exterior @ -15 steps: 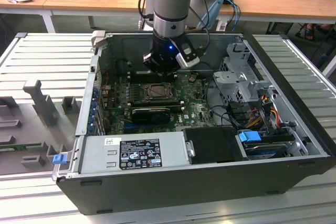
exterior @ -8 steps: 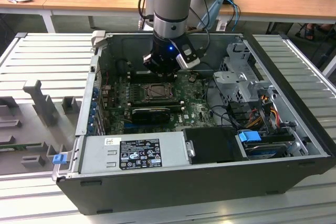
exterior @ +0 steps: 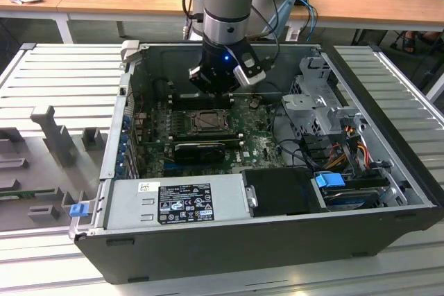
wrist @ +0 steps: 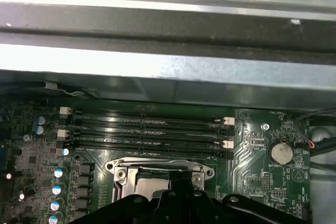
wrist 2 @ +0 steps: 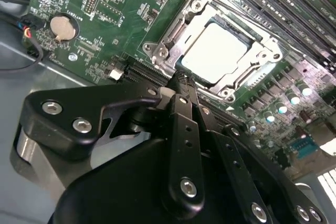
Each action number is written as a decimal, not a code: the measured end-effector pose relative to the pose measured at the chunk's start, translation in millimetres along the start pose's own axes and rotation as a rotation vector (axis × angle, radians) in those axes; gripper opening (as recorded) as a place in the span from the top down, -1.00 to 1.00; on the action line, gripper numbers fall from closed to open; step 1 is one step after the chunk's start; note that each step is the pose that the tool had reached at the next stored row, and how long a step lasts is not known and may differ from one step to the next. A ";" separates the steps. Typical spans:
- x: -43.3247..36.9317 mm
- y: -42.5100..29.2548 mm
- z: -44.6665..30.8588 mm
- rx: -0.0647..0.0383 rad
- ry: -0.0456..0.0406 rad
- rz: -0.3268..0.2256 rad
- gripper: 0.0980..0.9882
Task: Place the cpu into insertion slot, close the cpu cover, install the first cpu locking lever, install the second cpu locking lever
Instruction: 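Install the second cpu locking lever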
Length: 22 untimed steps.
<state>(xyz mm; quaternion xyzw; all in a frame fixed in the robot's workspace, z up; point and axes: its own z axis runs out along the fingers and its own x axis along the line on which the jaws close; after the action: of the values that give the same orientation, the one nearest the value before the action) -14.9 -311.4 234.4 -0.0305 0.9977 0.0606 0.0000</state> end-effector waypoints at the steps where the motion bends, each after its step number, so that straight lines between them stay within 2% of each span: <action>1: 0.0 -0.3 -0.1 0.000 -0.0001 0.000 0.98; 8: 0.7 -9.5 -1.2 0.000 -0.0001 0.000 0.98; 19: 0.7 -9.1 -7.5 0.000 0.0000 0.000 0.98; 22: 0.7 -8.6 -11.2 0.000 0.0000 0.000 0.98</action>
<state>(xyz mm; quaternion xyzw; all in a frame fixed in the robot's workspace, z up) -15.0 -321.3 244.5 -0.0305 0.9977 0.0606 0.0000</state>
